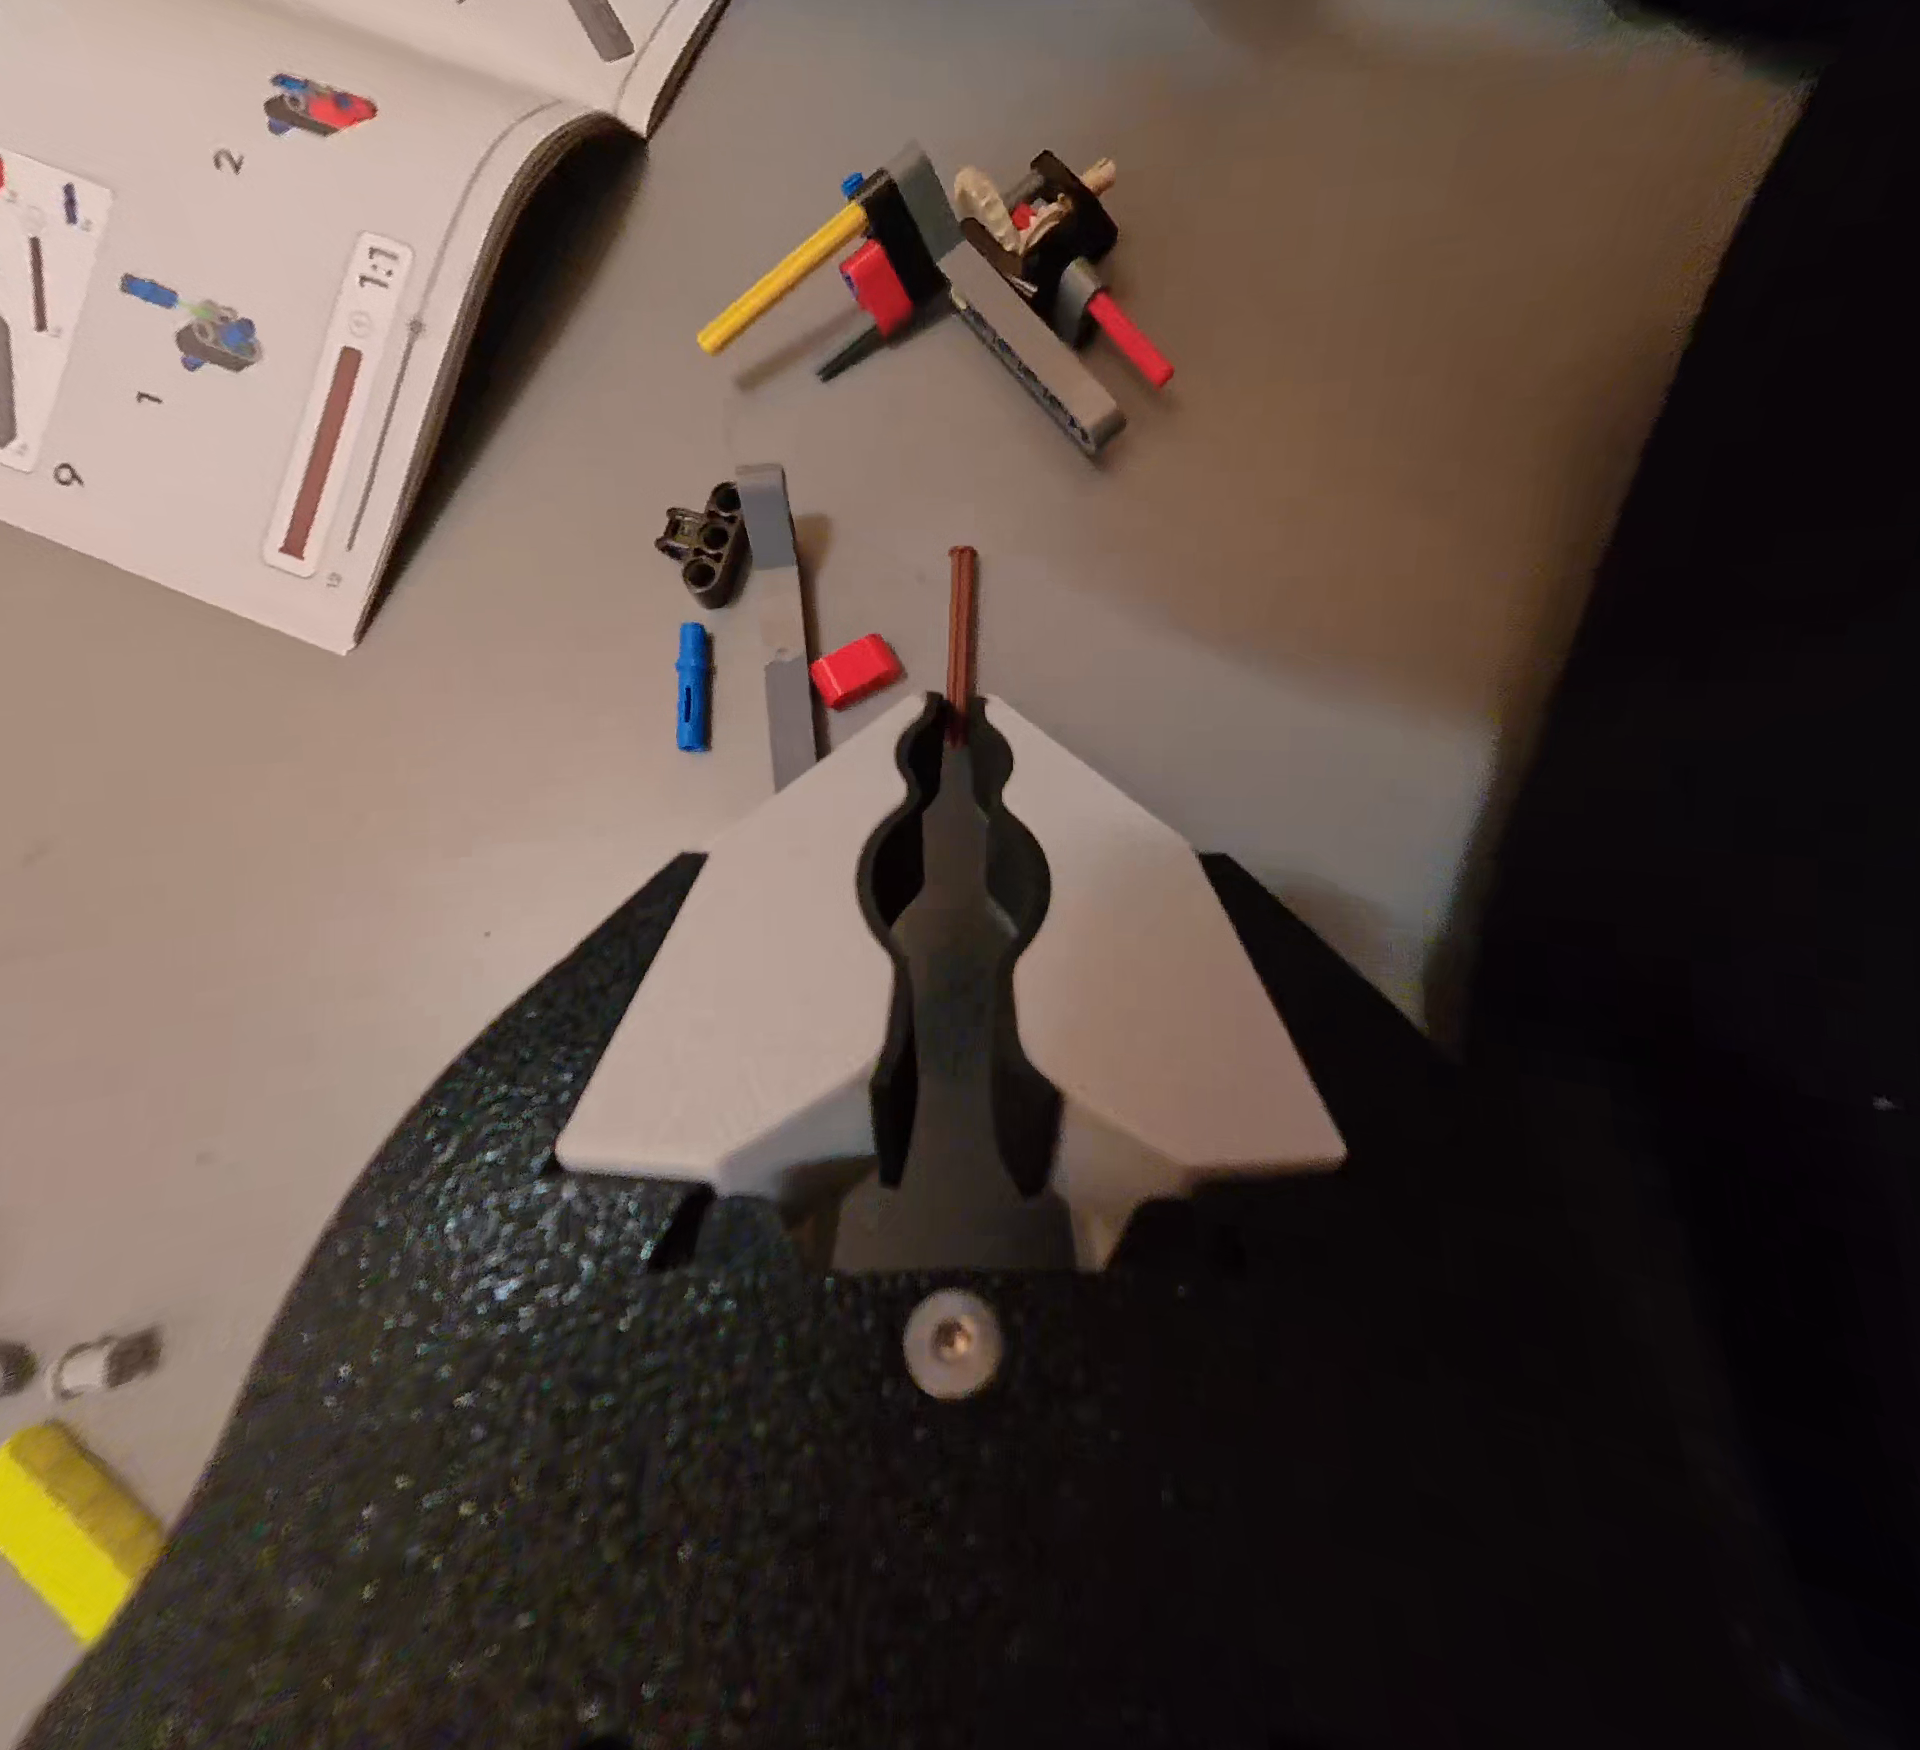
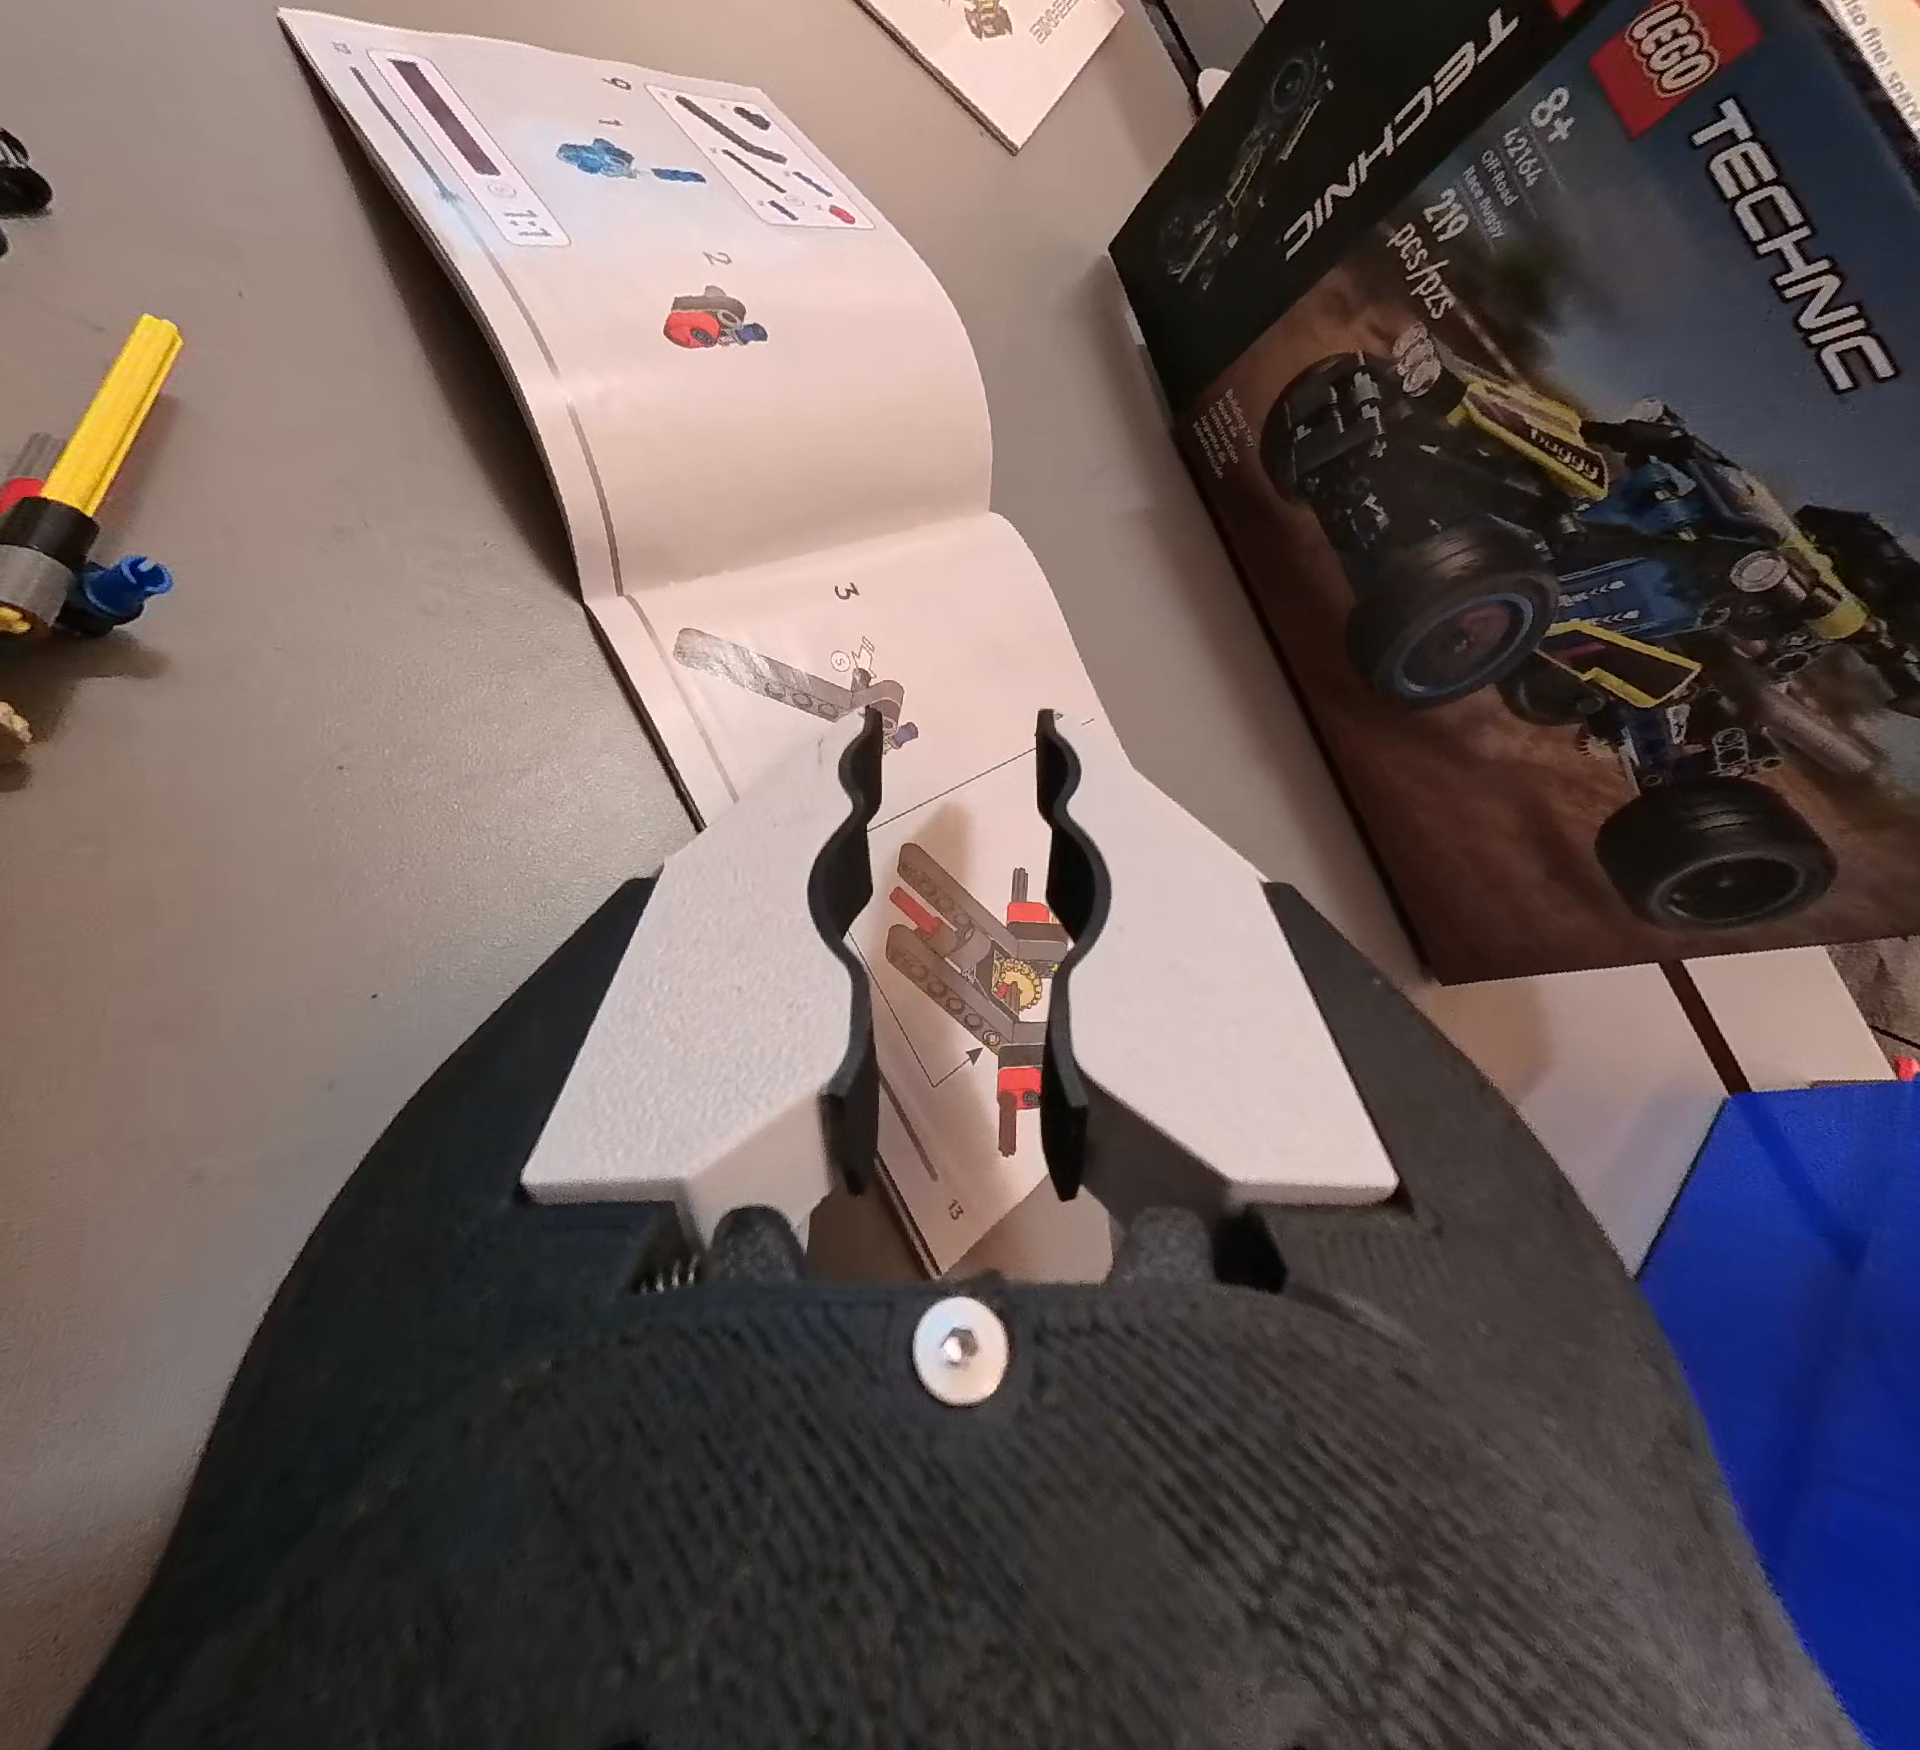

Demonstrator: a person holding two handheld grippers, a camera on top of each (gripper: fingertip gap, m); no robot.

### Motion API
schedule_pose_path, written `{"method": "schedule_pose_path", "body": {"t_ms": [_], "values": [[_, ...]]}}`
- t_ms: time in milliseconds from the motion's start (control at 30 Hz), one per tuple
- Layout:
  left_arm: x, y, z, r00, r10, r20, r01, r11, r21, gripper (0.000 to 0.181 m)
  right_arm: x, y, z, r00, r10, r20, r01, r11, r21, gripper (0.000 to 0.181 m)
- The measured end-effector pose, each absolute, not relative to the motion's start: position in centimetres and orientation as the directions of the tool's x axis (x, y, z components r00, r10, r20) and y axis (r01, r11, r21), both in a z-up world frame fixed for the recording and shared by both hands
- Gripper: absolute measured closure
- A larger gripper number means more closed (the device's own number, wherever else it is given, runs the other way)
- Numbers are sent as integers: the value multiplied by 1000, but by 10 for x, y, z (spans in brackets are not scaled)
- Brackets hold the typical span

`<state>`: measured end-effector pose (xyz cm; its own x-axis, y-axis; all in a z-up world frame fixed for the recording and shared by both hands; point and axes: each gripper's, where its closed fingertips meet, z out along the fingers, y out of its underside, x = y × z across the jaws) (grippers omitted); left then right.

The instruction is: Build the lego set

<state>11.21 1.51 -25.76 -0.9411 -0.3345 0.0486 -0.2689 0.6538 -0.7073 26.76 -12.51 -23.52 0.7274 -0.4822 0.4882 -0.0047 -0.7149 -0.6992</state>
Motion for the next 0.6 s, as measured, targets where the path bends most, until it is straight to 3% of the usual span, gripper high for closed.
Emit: {"method": "schedule_pose_path", "body": {"t_ms": [167,400,600], "values": [[117,17,-253,-921,-381,78,-312,603,-734,169,268,-126,-237,729,-488,481,-12,-711,-703,154],[124,34,-226,-913,-397,96,-307,513,-802,169,268,-125,-235,725,-491,483,-6,-706,-708,154],[179,104,-208,-765,-643,22,-380,424,-822,171,268,-123,-232,720,-489,493,7,-705,-709,154]]}}
